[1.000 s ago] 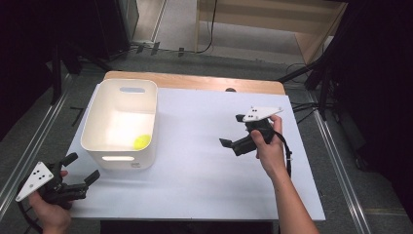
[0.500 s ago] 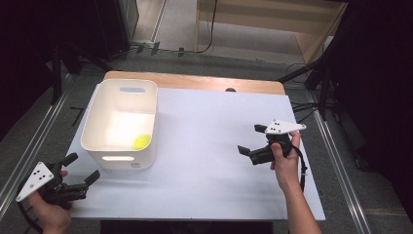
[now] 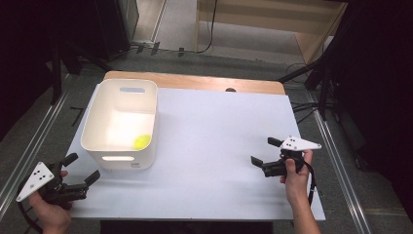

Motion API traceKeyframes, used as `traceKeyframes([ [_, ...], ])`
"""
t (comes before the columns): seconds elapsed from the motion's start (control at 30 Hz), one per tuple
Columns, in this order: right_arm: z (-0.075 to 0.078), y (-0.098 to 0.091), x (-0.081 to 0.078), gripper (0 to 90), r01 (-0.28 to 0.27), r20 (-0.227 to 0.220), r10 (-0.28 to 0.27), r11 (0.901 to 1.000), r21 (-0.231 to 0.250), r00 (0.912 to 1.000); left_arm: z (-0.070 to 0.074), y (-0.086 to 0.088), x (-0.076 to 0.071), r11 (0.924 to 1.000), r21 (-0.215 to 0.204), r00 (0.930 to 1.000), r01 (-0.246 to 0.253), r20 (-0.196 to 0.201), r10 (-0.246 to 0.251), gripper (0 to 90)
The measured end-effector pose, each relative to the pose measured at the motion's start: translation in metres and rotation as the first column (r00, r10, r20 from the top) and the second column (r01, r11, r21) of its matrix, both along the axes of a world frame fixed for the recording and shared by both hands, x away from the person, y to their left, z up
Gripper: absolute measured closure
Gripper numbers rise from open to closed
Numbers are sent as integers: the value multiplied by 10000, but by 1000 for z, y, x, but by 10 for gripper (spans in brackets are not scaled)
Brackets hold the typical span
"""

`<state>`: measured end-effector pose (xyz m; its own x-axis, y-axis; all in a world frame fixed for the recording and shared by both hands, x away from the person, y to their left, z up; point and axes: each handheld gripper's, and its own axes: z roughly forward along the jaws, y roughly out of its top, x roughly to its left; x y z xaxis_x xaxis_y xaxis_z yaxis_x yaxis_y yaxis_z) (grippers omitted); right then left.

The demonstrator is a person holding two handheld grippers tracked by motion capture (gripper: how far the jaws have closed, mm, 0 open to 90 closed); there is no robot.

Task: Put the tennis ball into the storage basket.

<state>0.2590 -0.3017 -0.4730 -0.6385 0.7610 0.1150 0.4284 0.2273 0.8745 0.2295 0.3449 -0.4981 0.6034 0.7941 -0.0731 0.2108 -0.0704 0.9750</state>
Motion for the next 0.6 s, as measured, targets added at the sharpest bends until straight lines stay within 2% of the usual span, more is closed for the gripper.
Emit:
traceKeyframes([
  [0.27, -22, -20, -15, 0, 470, -45, -469, 9985, 284, 9989, 0, 0, 0, 10000, 58, 10000, 24, 3, -24, 0],
  [0.6, -39, -44, -33, 0, 1075, -24, -1075, 9924, 593, 9942, 0, 0, 0, 10000, 76, 10000, 10, 10, -10, 0],
])
